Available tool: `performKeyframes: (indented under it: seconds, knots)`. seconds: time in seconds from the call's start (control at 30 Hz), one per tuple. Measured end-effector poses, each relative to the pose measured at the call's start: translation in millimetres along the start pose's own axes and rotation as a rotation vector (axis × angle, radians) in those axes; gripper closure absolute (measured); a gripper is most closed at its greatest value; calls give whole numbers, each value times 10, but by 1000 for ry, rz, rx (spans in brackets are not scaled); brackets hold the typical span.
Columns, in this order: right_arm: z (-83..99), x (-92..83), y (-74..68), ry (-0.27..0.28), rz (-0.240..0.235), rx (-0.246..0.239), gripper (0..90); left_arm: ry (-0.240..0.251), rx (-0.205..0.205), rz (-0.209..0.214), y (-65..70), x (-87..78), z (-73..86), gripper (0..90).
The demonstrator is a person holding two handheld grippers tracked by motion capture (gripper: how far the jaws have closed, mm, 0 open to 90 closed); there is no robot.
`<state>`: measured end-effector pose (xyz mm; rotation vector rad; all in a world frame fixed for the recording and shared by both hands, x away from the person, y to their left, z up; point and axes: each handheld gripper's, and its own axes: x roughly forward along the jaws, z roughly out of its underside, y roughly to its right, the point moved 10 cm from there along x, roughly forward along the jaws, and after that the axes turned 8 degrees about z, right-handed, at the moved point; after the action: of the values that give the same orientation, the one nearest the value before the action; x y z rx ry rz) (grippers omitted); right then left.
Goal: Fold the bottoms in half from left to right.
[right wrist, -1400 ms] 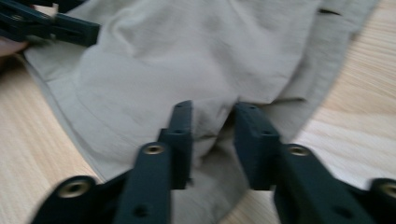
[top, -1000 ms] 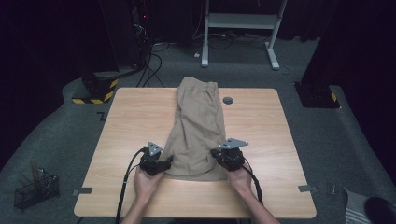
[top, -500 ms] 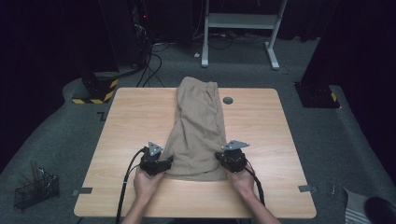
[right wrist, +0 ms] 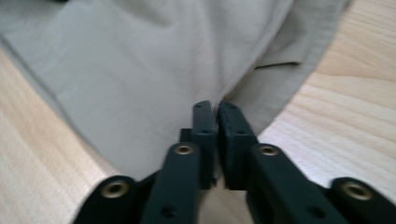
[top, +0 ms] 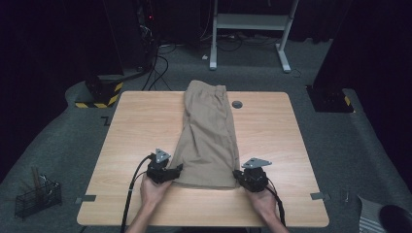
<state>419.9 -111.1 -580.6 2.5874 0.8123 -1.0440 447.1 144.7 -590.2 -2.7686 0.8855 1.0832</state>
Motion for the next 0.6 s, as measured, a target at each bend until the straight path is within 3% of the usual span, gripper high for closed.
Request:
performKeyframes:
  seconds: [0.13,0.2,0.33,0.43,0.47,0.5,0.6]
  knots:
    - [-143,-58,89,37,20,25,702,-3,21,-12,-25,-5,-97,328]
    - [-219,-33,141,48,32,37,686,29,11,6,-40,-16,-255,342]
    - [-274,113,225,28,38,68,706,22,-13,-5,-112,26,-310,398]
    - [-282,197,227,9,28,60,860,15,-37,-11,-152,67,-317,598]
    - [-282,197,227,9,28,60,860,7,-41,-6,-162,82,-304,598]
    - [-276,222,216,2,22,47,894,-18,-25,-10,-163,102,-261,763]
    - [-251,217,223,-5,21,43,899,-42,4,-17,-148,95,-220,882]
